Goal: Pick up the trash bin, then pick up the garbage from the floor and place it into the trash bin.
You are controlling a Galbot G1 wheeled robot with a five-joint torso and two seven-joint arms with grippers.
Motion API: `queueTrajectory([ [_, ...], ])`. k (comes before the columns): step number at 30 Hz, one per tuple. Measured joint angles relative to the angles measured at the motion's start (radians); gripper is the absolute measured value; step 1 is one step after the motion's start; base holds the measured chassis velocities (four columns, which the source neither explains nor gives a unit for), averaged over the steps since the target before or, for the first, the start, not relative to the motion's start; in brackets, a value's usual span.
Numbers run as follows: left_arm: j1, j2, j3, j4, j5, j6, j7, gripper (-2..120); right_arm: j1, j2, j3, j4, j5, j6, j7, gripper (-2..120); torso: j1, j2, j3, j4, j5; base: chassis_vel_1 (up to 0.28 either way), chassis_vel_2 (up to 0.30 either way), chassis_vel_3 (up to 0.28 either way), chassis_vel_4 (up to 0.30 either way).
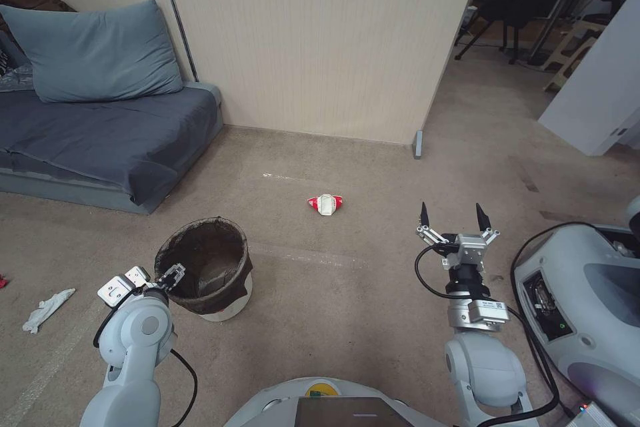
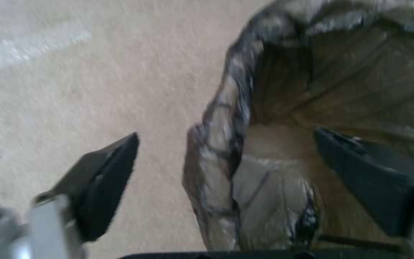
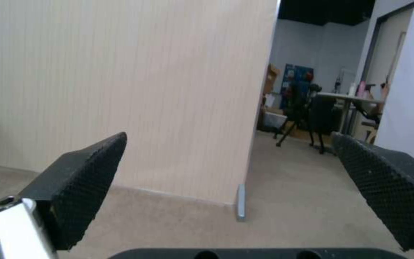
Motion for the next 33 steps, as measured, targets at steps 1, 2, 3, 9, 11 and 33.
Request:
queueTrajectory([
  [1,0.000,0.000,-0.001,0.002,-0.010,0.001,0.002,82,0.000,0.001,0.000,0.000,-0.001,0.000,0.000,100,0.000,0.000,0.000,0.0000,0.0000,0.000,0.000,0.000,0.000],
  [2,-0.001,0.001,-0.003,0.007,-0.028,0.004,0.005,76,-0.001,0.002,-0.001,0.000,-0.001,0.001,-0.001,100,0.000,0.000,0.000,-0.0001,0.0000,0.000,0.000,0.000,0.000],
  [3,-0.001,0.001,-0.003,0.007,-0.028,0.004,0.005,76,-0.001,0.002,-0.001,0.000,-0.001,0.001,-0.001,100,0.000,0.000,0.000,-0.0001,0.0000,0.000,0.000,0.000,0.000],
  [9,-0.003,0.001,-0.007,0.022,-0.068,0.007,0.006,56,-0.002,0.002,-0.002,0.002,-0.002,0.002,-0.001,100,0.000,0.000,0.000,0.0000,0.0000,0.000,0.000,0.000,0.000],
  [11,-0.003,0.001,-0.008,0.027,-0.078,0.007,0.006,53,-0.002,0.002,-0.002,0.002,-0.002,0.003,-0.001,100,0.000,0.000,0.000,0.0000,-0.0001,0.000,0.000,0.000,0.000],
  [33,-0.008,-0.002,-0.017,0.082,-0.134,0.001,0.015,0,-0.003,0.003,-0.003,0.005,-0.002,0.009,-0.002,100,0.000,0.000,0.000,0.0000,0.0000,0.000,0.000,0.000,0.000],
])
